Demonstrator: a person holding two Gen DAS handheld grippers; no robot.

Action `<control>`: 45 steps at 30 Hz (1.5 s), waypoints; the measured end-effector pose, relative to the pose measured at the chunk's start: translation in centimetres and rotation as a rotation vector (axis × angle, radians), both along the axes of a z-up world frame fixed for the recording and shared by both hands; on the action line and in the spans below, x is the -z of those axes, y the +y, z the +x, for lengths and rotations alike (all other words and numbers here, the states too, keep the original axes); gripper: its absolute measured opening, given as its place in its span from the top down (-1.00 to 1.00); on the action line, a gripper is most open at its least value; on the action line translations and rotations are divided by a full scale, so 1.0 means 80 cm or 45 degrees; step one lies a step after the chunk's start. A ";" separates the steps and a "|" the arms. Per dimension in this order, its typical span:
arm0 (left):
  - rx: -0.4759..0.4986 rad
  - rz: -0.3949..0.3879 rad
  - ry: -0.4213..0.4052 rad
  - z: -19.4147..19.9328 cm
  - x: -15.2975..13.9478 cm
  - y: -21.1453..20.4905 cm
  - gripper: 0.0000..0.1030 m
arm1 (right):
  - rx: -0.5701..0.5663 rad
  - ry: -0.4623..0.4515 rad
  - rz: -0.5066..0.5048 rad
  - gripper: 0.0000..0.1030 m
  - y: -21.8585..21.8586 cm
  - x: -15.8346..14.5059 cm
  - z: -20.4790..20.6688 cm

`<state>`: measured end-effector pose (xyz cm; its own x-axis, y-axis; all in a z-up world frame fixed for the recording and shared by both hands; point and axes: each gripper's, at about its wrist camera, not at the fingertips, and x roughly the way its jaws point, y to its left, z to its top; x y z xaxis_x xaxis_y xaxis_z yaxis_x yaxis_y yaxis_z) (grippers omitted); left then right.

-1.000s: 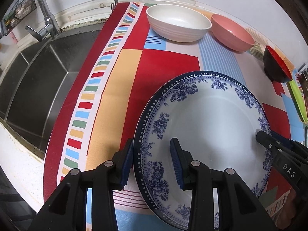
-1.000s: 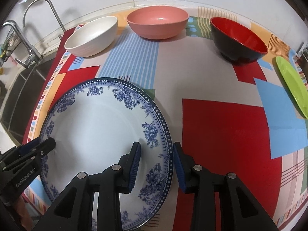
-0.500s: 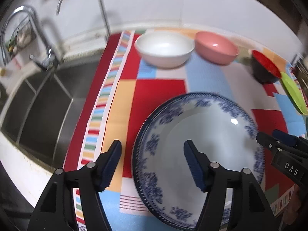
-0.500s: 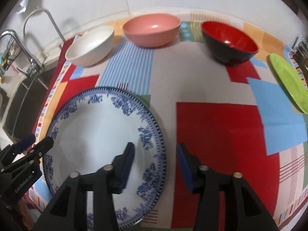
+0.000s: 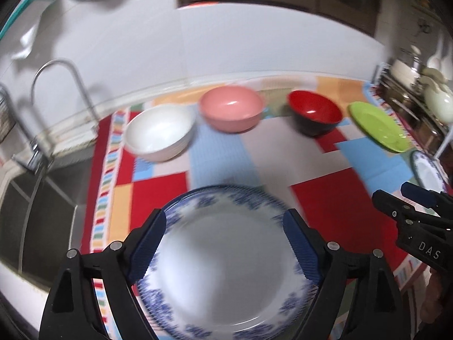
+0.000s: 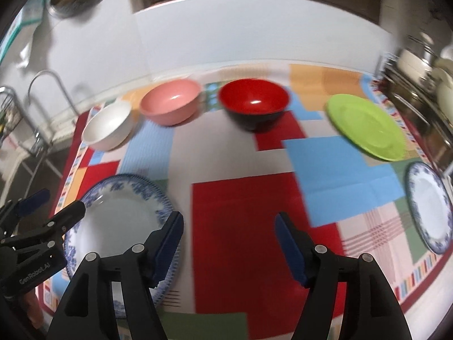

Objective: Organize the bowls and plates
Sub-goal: 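Move both grippers to the smaller blue-and-white plate by the kettle rack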

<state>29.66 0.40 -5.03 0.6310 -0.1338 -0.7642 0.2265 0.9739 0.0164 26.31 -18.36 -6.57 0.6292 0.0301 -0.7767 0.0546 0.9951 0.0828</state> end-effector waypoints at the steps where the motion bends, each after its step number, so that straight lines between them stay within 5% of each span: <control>1: 0.024 -0.001 -0.012 0.000 -0.004 -0.010 -0.66 | 0.032 -0.009 0.002 -0.32 -0.011 -0.003 -0.004; 25: 0.481 -0.051 -0.132 -0.003 -0.050 -0.274 -0.69 | 0.552 -0.128 -0.037 -0.32 -0.249 -0.046 -0.079; 45: 0.697 -0.001 -0.066 -0.011 -0.040 -0.459 -0.70 | 0.831 -0.087 0.008 -0.32 -0.416 -0.028 -0.122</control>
